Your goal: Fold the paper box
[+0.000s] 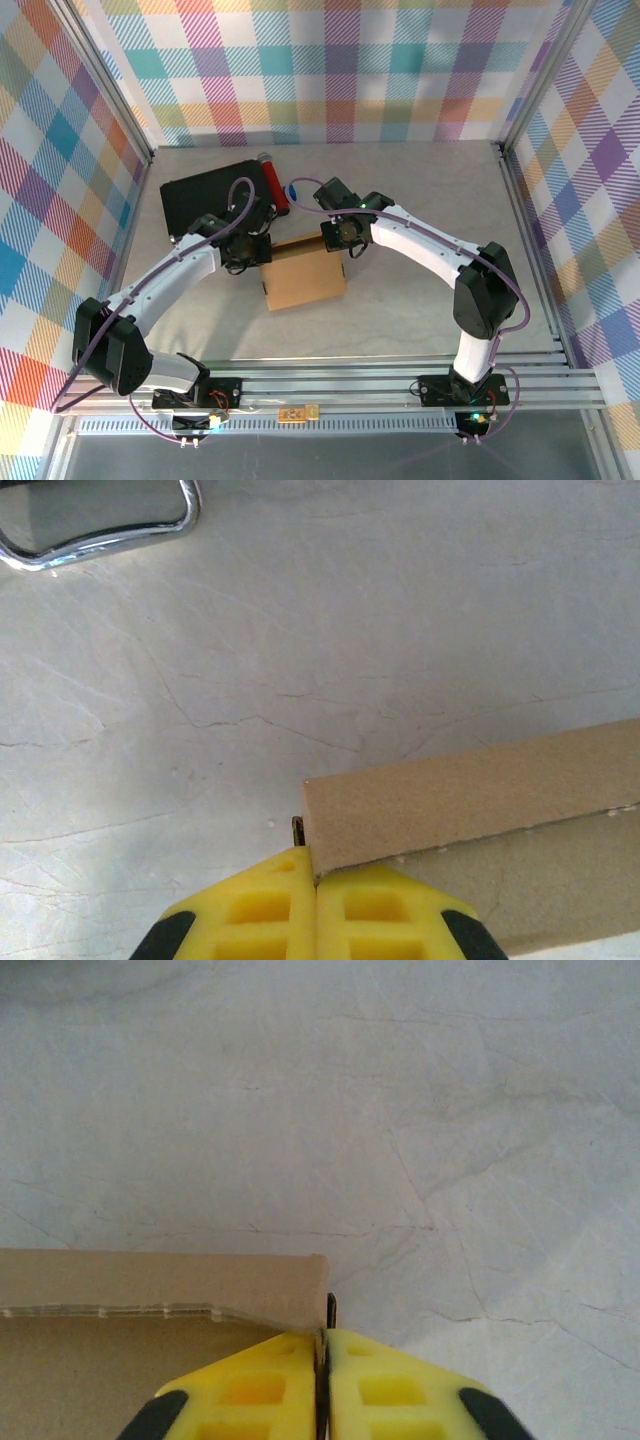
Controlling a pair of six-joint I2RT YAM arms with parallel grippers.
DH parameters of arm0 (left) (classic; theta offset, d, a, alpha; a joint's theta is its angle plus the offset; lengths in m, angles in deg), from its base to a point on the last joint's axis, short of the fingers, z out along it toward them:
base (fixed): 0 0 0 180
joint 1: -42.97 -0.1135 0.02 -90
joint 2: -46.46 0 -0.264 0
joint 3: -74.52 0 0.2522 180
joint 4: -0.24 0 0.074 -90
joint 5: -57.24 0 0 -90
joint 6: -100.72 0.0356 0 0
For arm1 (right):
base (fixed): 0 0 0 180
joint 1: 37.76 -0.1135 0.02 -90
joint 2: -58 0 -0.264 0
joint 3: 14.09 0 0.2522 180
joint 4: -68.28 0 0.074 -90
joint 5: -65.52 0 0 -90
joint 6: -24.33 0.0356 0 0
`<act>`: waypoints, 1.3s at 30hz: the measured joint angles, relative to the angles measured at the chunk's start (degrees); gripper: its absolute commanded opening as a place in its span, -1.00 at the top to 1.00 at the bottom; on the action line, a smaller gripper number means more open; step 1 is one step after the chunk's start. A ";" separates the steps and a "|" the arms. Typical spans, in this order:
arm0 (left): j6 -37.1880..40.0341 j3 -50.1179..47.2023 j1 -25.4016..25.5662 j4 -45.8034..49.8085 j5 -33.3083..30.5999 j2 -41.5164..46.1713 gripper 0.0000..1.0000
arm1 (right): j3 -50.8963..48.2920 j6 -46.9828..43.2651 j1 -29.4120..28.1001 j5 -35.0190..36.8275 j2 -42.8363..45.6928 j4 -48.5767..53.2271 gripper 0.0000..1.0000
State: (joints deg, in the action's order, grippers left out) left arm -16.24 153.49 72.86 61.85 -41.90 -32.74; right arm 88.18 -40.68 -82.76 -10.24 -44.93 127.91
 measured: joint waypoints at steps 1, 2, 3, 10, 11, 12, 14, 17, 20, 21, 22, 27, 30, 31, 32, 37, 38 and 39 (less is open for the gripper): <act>-0.33 -0.37 0.55 -0.17 -1.05 0.09 1.00 | 0.00 0.15 0.02 -0.20 0.00 0.68 0.53; -0.50 -0.66 0.92 -0.26 -1.81 0.15 1.00 | 0.13 0.35 0.02 -0.37 0.00 1.44 0.47; -0.72 -0.96 1.42 -0.26 -2.67 0.35 1.00 | 0.37 0.55 0.02 -0.66 0.02 2.32 0.40; -1.97 -1.36 3.13 -1.49 -6.97 1.16 1.00 | 3.04 4.22 0.26 -6.38 1.73 7.50 -0.08; -2.08 -1.36 3.28 -1.68 -7.37 1.18 1.00 | 3.08 5.09 0.48 -7.45 2.47 7.87 -0.14; -2.19 -1.36 3.39 -1.81 -7.85 1.18 1.00 | 3.10 6.23 0.74 -8.74 3.45 8.33 -0.22; -2.23 -1.38 3.67 -2.03 -8.52 1.18 1.00 | 3.06 9.38 1.38 -11.80 5.77 8.87 -0.34; -2.23 -1.38 4.02 -2.45 -9.18 1.18 1.00 | 0.33 17.31 4.20 -18.14 10.60 6.34 -0.48; -2.23 -1.40 4.24 -3.06 -9.81 1.18 1.00 | -6.84 28.39 7.85 -25.09 15.45 -0.02 -0.56; -2.25 -1.40 4.42 -3.08 -10.01 1.18 1.00 | -10.19 33.27 9.05 -27.30 16.72 -3.32 -0.65; -2.27 -1.42 4.57 -3.08 -10.21 1.18 1.00 | -13.29 38.10 9.90 -29.07 17.42 -6.56 -0.69; -2.58 -1.86 5.73 -3.28 -11.34 1.66 1.00 | -22.91 58.38 9.90 -34.36 16.57 -18.71 -0.74; -2.89 -2.54 6.29 -3.54 -11.82 2.43 1.00 | -23.30 65.42 9.60 -34.53 16.37 -24.02 -0.74; -3.10 -2.78 6.54 -3.63 -12.13 2.73 1.00 | -23.30 67.34 9.44 -34.56 16.39 -26.10 -0.74; -3.28 -2.93 6.78 -3.69 -12.41 2.91 1.00 | -23.30 68.87 9.40 -34.67 16.39 -27.74 -0.75; -3.78 -3.50 8.24 -4.48 -14.12 3.52 1.00 | -23.54 73.57 9.33 -35.56 16.39 -32.26 -0.72; -3.93 -3.58 8.41 -4.52 -14.34 3.54 1.00 | -23.93 73.92 9.31 -35.71 16.39 -32.85 -0.71; -4.04 -3.58 8.61 -4.52 -14.60 3.58 1.00 | -24.65 74.36 9.29 -35.95 16.39 -33.46 -0.70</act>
State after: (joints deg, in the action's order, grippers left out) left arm -20.28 149.91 81.48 57.33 -56.51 -29.16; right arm 63.52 33.68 -73.47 -46.19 -28.54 94.44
